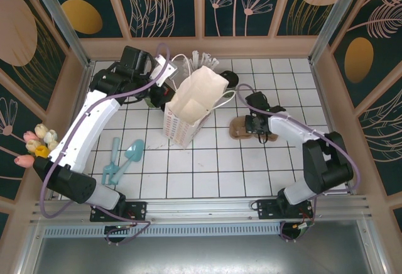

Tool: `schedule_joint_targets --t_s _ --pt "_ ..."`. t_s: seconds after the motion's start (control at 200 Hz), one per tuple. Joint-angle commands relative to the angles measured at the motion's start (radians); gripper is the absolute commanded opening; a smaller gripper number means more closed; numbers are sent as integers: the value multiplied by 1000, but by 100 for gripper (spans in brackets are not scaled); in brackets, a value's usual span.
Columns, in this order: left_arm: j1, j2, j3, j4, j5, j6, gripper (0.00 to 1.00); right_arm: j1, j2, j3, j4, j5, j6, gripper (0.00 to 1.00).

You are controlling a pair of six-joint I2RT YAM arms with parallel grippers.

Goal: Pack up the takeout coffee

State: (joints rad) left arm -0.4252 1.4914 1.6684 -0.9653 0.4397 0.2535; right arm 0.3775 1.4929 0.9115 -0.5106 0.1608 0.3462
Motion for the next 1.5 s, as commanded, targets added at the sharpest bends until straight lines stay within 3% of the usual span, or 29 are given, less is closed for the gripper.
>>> schedule_joint_targets --t_s 0.0,0.24,0.435,0.55,0.696,0.931,1.101,1.336,1.496 --pt "0 31 13 -44 131 82 0 -45 -113 55 -97 6 -31 18" --pt "0 148 110 -92 238 188 0 -152 -256 199 -201 -77 -47 17" --pt "0 262 234 -168 287 240 0 -157 -267 402 -239 -164 -52 17" --pt "0 246 232 -154 265 240 0 -157 -231 527 -223 -232 -72 17" --pt "0 228 204 -142 243 242 0 -149 -169 640 -121 -420 -108 17" --pt "12 158 175 -131 222 263 0 -47 -19 849 -73 -637 -151 18" --pt "14 158 165 -124 203 253 0 14 67 939 -60 -802 -157 18" --pt "16 163 155 -90 167 216 0 30 23 921 -132 -777 -147 18" --pt "16 188 175 -92 185 207 0 36 -27 897 -127 -857 -97 18"
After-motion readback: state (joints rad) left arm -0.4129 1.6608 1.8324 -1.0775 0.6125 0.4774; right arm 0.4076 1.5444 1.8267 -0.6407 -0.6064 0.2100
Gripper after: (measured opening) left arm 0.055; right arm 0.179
